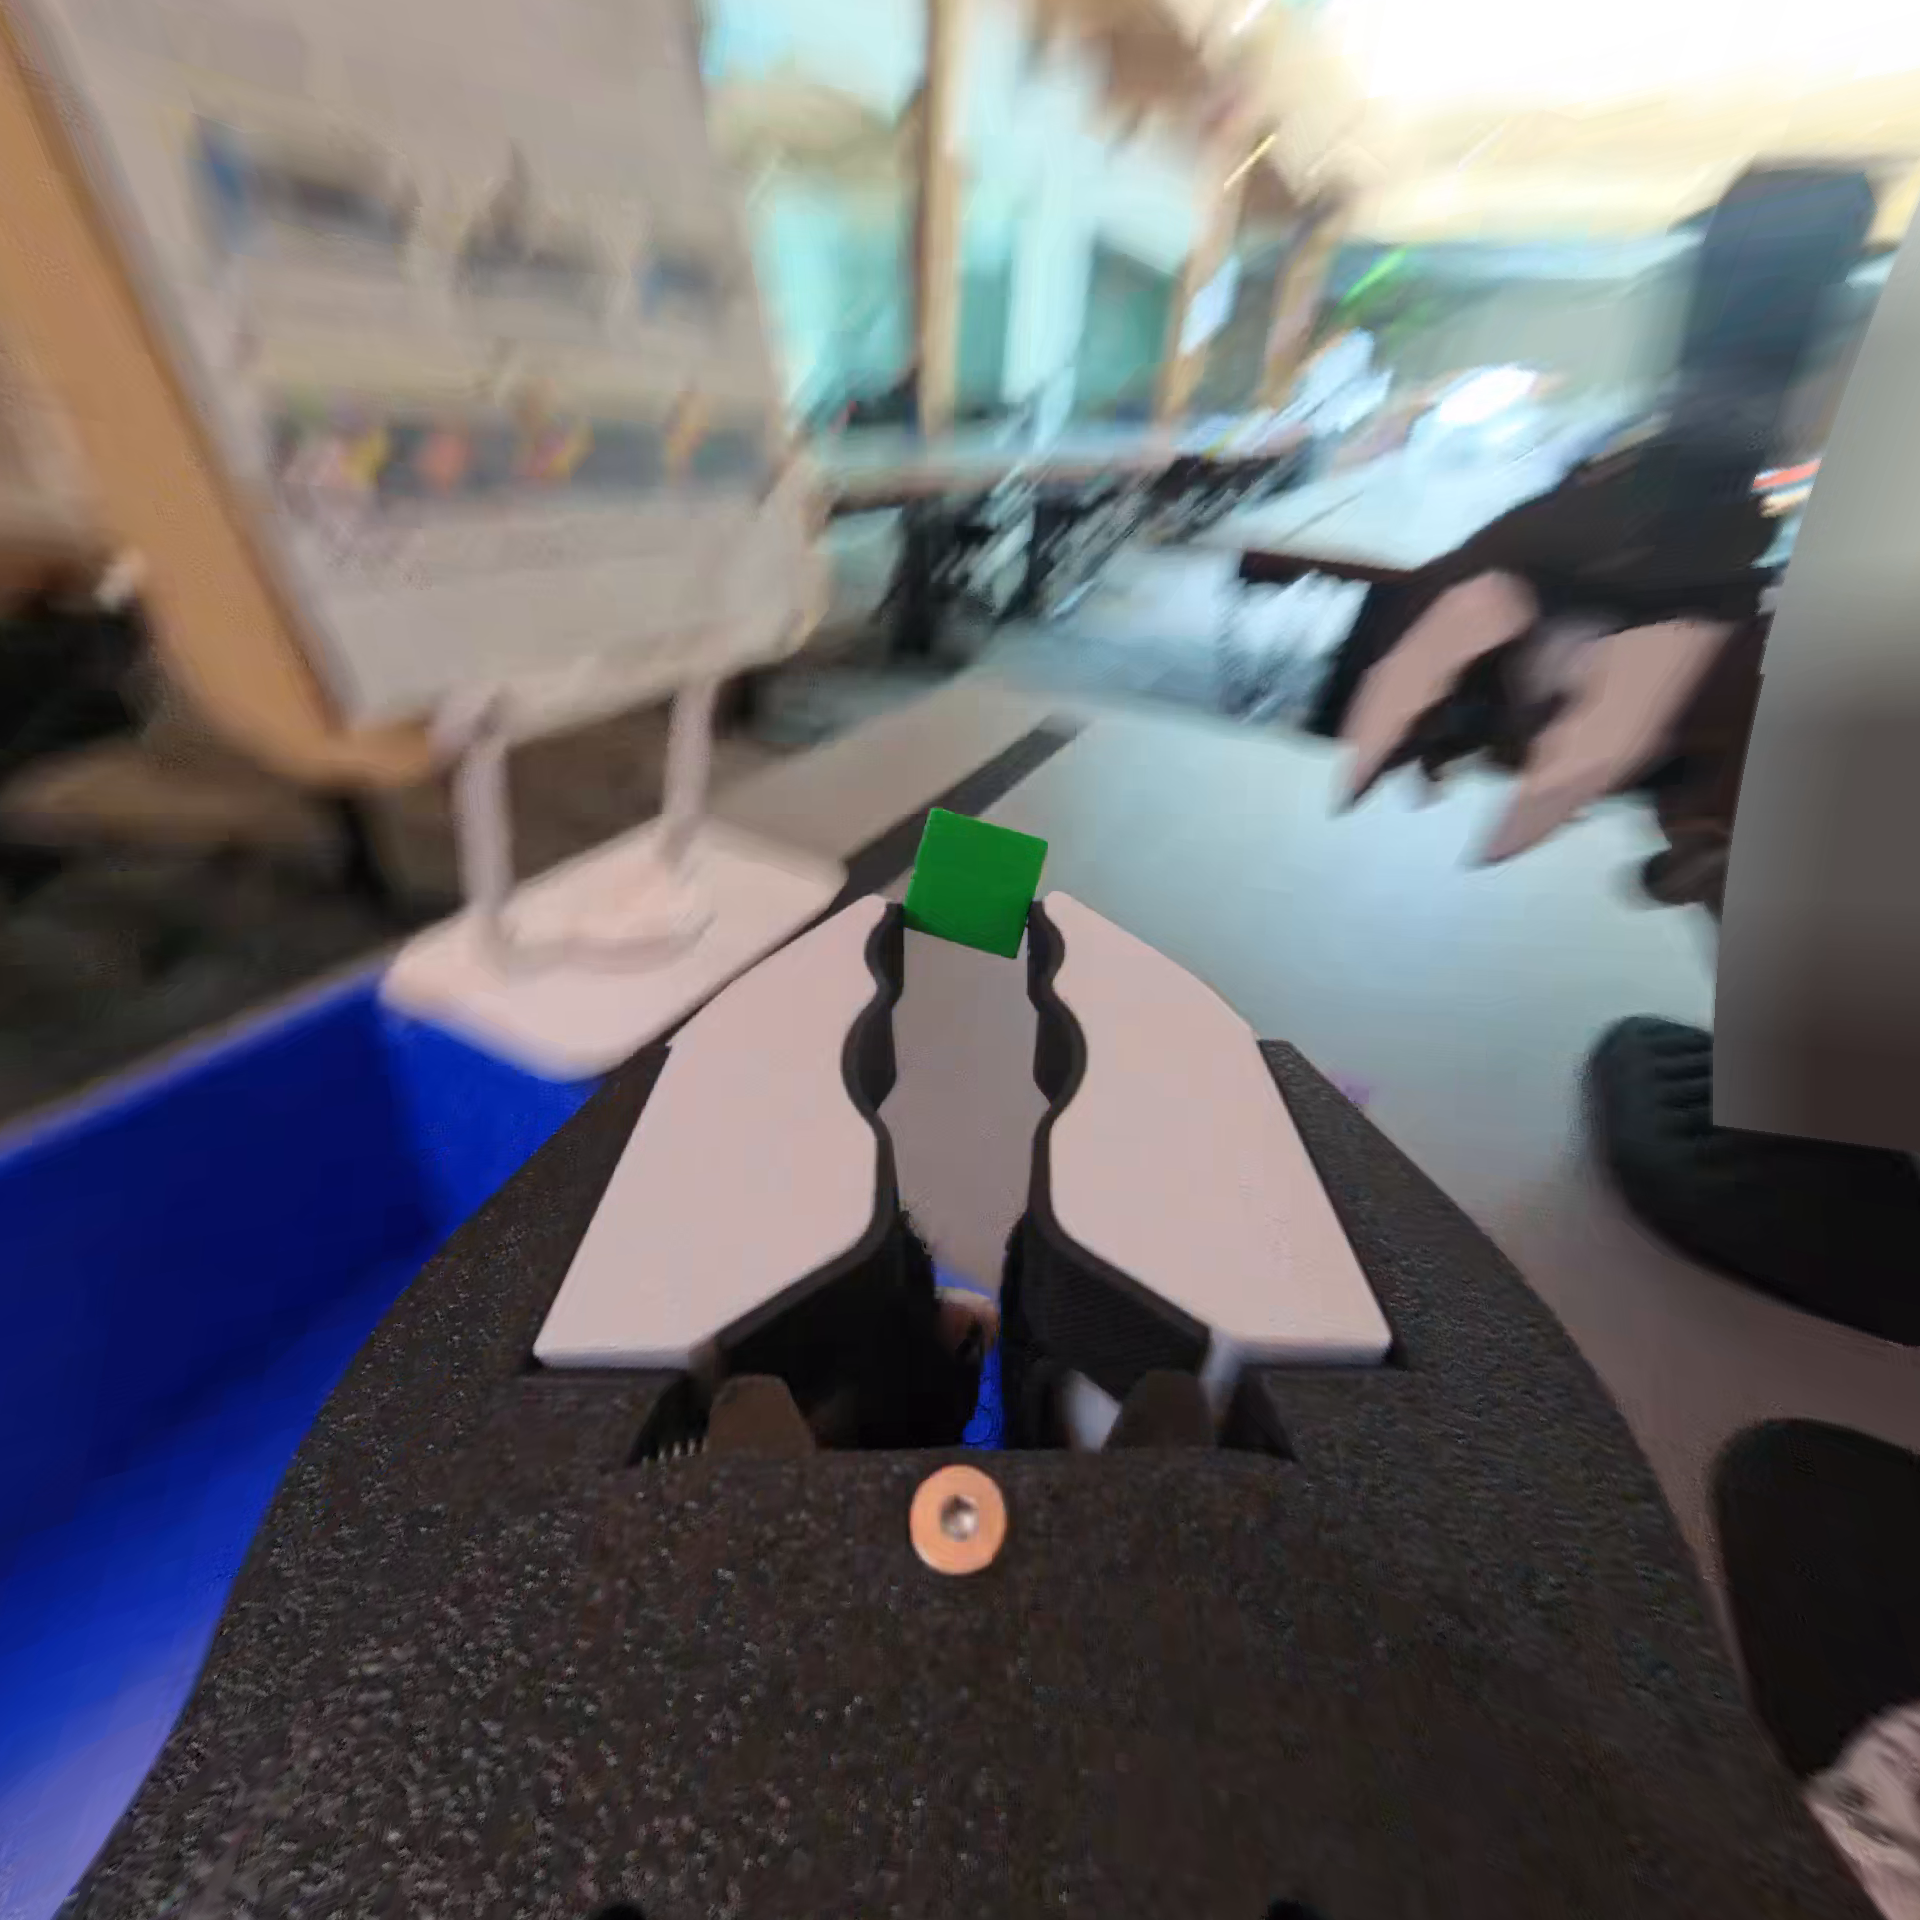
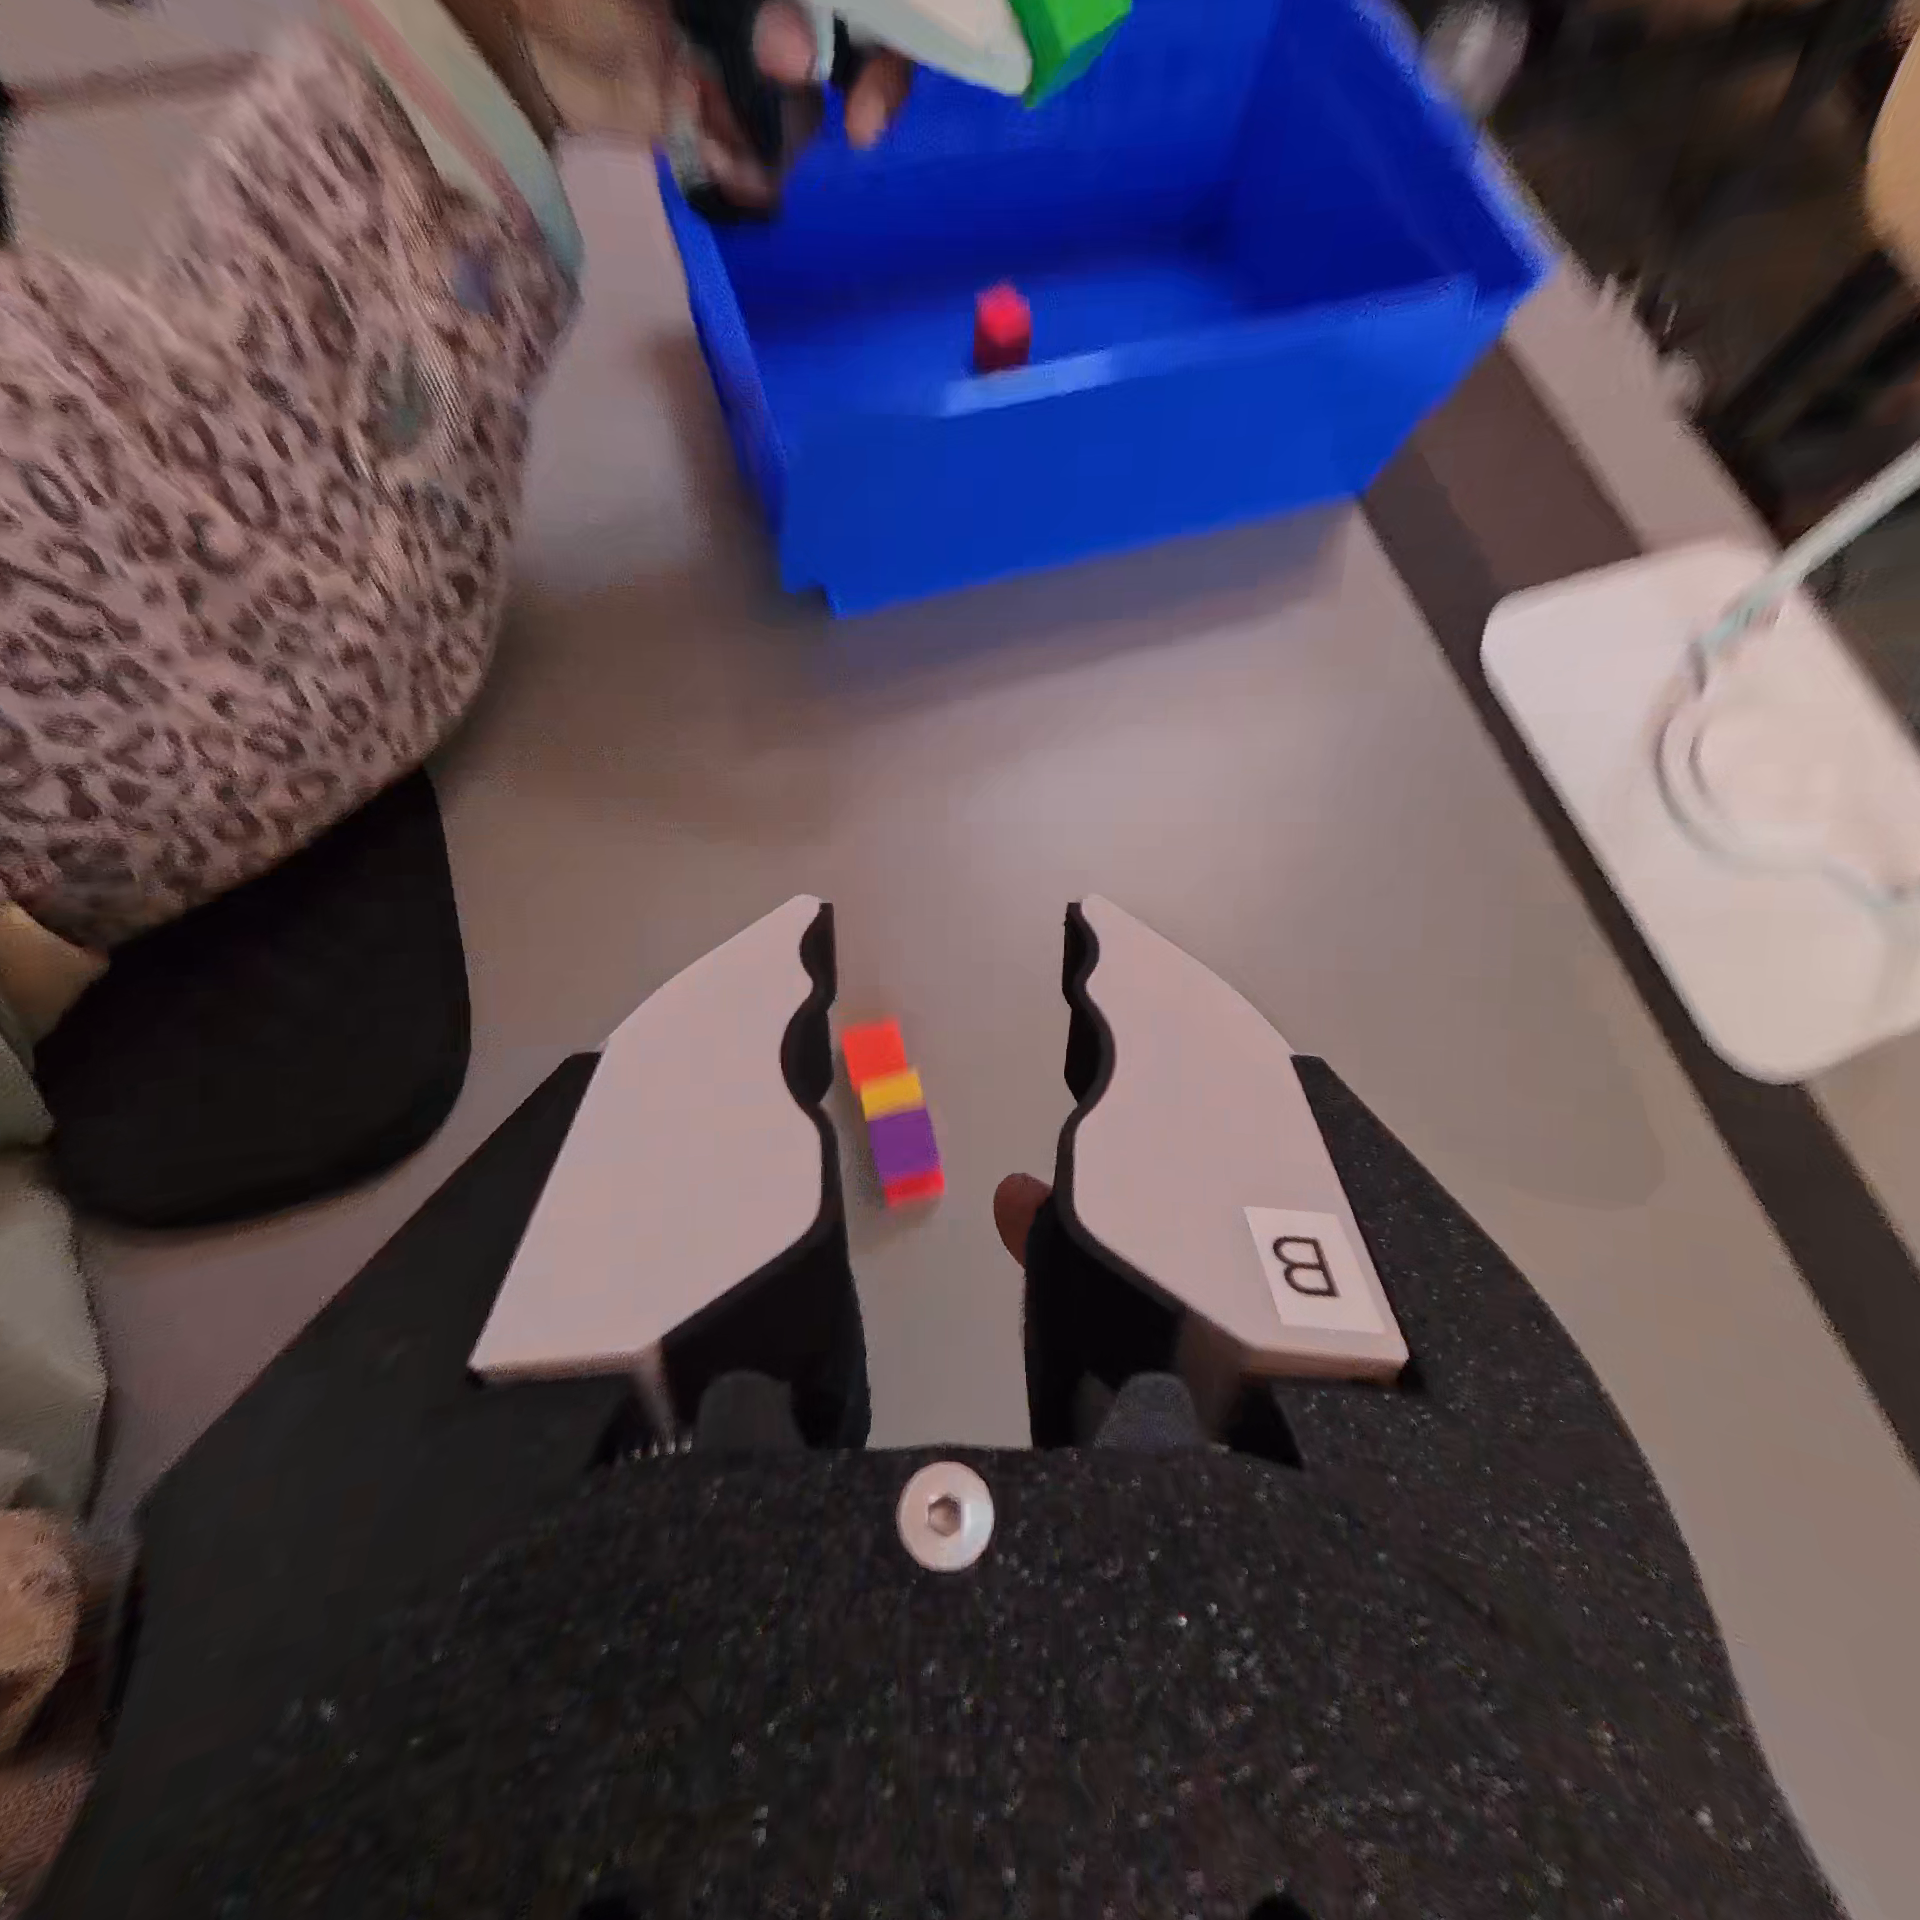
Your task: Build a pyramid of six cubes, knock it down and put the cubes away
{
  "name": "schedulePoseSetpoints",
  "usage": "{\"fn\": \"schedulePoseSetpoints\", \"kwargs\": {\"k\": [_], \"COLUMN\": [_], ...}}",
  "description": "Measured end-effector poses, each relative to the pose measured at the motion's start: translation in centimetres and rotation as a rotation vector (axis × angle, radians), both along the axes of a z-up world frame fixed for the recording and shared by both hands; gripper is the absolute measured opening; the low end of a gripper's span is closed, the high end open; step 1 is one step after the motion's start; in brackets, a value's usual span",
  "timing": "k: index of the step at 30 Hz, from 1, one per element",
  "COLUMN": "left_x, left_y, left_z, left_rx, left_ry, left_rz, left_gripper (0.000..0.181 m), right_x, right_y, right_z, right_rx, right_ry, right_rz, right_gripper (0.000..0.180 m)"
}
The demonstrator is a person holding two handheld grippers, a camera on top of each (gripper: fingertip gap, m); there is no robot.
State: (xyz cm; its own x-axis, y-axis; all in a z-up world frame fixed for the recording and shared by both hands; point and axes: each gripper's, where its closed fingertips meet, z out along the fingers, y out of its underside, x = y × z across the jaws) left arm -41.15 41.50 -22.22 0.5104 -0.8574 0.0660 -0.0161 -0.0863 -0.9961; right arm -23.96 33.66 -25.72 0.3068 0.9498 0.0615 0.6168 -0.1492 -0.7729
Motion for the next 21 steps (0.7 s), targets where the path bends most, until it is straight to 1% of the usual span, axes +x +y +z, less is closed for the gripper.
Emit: {"fn": "schedulePoseSetpoints", "kwargs": {"k": [1, 2, 3, 5, 7, 9, 14, 21], "left_x": [1.1, 1.9, 2.7, 4.2, 5.5, 6.5, 7.9, 8.0], "left_y": [-2.0, -3.6, -4.7, -5.6, -5.7, -5.8, -6.4, -6.9], "left_z": [2.4, 3.8, 4.5, 4.5, 3.9, 3.4, 3.2, 2.9], "left_rx": [0.094, 0.156, 0.192, 0.214, 0.198, 0.187, 0.191, 0.190], "left_ry": [-0.088, -0.131, -0.138, -0.096, -0.032, 0.016, 0.089, 0.106], "left_rz": [-0.116, -0.206, -0.264, -0.328, -0.356, -0.373, -0.400, -0.426], "left_gripper": [0.022, 0.022, 0.022, 0.022, 0.022, 0.022, 0.022, 0.023], "right_x": [-1.0, -2.0, -3.1, -4.8, -6.1, -7.1, -8.6, -9.3], "right_y": [0.0, 0.0, -0.2, -0.6, -1.0, -0.9, -0.1, 0.5], "right_z": [1.2, 2.6, 4.2, 6.8, 8.4, 8.8, 8.2, 7.5], "right_rx": [0.031, 0.057, 0.079, 0.119, 0.165, 0.218, 0.294, 0.317], "right_ry": [0.067, 0.139, 0.214, 0.327, 0.367, 0.338, 0.259, 0.210], "right_rz": [0.027, 0.054, 0.082, 0.135, 0.177, 0.199, 0.203, 0.203], "right_gripper": [0.038, 0.035, 0.033, 0.032, 0.032, 0.032, 0.032, 0.028]}}
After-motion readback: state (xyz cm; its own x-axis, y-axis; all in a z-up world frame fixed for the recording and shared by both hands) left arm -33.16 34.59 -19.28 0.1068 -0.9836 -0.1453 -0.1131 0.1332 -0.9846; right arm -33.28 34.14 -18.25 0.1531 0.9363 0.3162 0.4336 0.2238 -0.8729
